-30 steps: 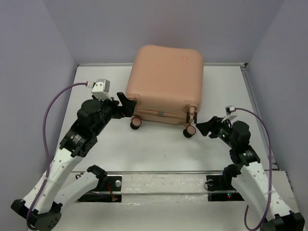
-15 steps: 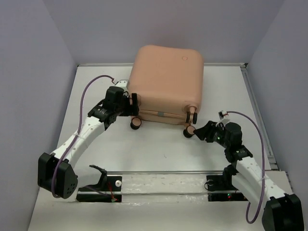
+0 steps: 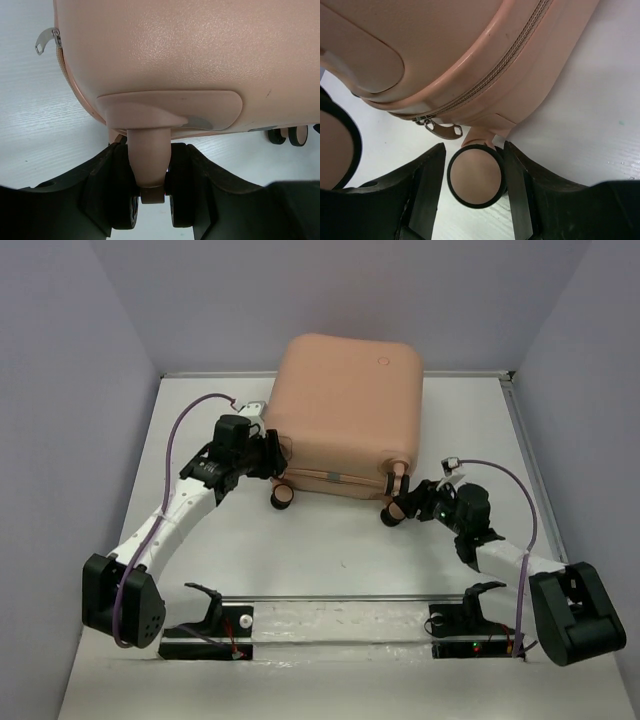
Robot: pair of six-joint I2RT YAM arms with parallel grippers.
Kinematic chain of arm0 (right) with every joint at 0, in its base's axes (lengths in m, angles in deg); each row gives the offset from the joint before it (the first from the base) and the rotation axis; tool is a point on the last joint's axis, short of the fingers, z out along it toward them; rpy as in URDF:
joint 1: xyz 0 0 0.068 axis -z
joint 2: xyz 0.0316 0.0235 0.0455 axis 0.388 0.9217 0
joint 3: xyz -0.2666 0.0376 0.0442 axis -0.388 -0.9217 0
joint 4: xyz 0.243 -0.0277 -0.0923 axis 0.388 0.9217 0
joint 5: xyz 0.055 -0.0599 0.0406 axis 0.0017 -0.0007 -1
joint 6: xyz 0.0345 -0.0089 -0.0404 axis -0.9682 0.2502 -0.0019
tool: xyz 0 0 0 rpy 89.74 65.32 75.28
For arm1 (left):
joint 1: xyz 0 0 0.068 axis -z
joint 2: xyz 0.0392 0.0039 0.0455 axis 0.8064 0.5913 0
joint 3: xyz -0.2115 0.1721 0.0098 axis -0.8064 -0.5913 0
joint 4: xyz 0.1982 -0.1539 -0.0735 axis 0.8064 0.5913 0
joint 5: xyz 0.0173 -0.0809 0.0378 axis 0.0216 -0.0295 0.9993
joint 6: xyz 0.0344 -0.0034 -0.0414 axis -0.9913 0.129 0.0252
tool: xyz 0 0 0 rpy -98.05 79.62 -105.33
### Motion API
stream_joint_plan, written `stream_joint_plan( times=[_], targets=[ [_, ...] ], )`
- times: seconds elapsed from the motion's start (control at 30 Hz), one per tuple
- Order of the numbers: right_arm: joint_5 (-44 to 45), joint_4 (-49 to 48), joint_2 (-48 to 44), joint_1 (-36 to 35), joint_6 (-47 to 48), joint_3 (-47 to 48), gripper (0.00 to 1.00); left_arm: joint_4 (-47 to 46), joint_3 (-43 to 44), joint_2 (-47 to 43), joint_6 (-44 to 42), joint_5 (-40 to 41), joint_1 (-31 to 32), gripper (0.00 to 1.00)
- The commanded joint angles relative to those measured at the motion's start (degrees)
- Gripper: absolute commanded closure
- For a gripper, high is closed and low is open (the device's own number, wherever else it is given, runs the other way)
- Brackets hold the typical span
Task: Pack the luggage
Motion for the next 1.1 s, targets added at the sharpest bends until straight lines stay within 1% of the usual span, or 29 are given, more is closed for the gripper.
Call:
stream_joint_plan(
  times=[0.0,0.13,0.2,0.23,0.33,0.37,0.43,0.57,0.63,0.77,0.83,0.93,0.97,1.03,1.07],
  targets=[
    [-0.5,-13.0,3.6,-0.4,3.9,1.8,0.44,-2.5,-0.8,-2.0,-1.0,-4.7,-0.4,0.94],
    [-0.6,-17.4,6.5,-0.4,4.2,2.0,0.44,-3.8,-2.3,-2.8,-0.3,-7.9,-0.8,0.94],
    [-1.6,-23.5,8.7,-1.5,3.2,1.8,0.45,-4.6,-2.7,-3.1,0.3,-9.6,-0.8,0.94],
    [-1.8,-24.9,9.1,-1.6,2.9,1.7,0.46,-4.8,-2.8,-3.4,0.5,-9.9,-0.8,0.94],
    [-0.6,-27.2,9.3,-4.1,3.1,1.4,0.47,-5.3,-3.7,-3.9,0.8,-10.3,-0.8,0.94],
    [1.1,-27.2,9.2,-4.9,3.7,1.6,0.47,-5.3,-3.8,-4.0,0.9,-10.4,-0.8,0.94],
    [1.8,-27.9,9.2,-4.9,3.8,2.1,0.48,-5.5,-4.0,-4.2,1.1,-10.6,-0.8,0.94],
    [4.4,-30.5,8.7,-4.9,2.6,2.5,0.55,-6.0,-4.7,-4.8,1.6,-10.7,-0.8,0.94],
    [6.5,-30.2,8.2,-4.9,2.5,3.1,0.62,-6.7,-5.1,-5.0,2.2,-11.7,-0.8,0.94],
    [5.9,-31.6,8.9,-4.9,0.4,3.9,0.69,-7.5,-5.3,-4.7,3.2,-13.5,-0.8,0.94],
    [4.9,-33.0,9.6,-4.9,-1.3,4.0,0.67,-7.9,-5.4,-4.8,3.5,-14.0,-0.8,0.94],
    [4.6,-34.8,9.9,-6.4,-3.1,3.7,0.56,-8.5,-5.7,-5.1,4.1,-14.6,-0.7,0.94],
    [5.4,-34.8,9.6,-7.1,-3.3,3.4,0.54,-8.6,-5.7,-5.2,4.1,-14.7,-0.7,0.94],
    [5.7,-34.1,9.1,-7.1,-3.3,3.6,0.54,-8.9,-6.1,-5.5,4.3,-15.0,-0.7,0.94],
    [5.4,-33.8,9.0,-7.1,-3.5,4.3,0.56,-9.0,-6.2,-5.6,4.3,-15.4,-0.6,0.94]
  ],
)
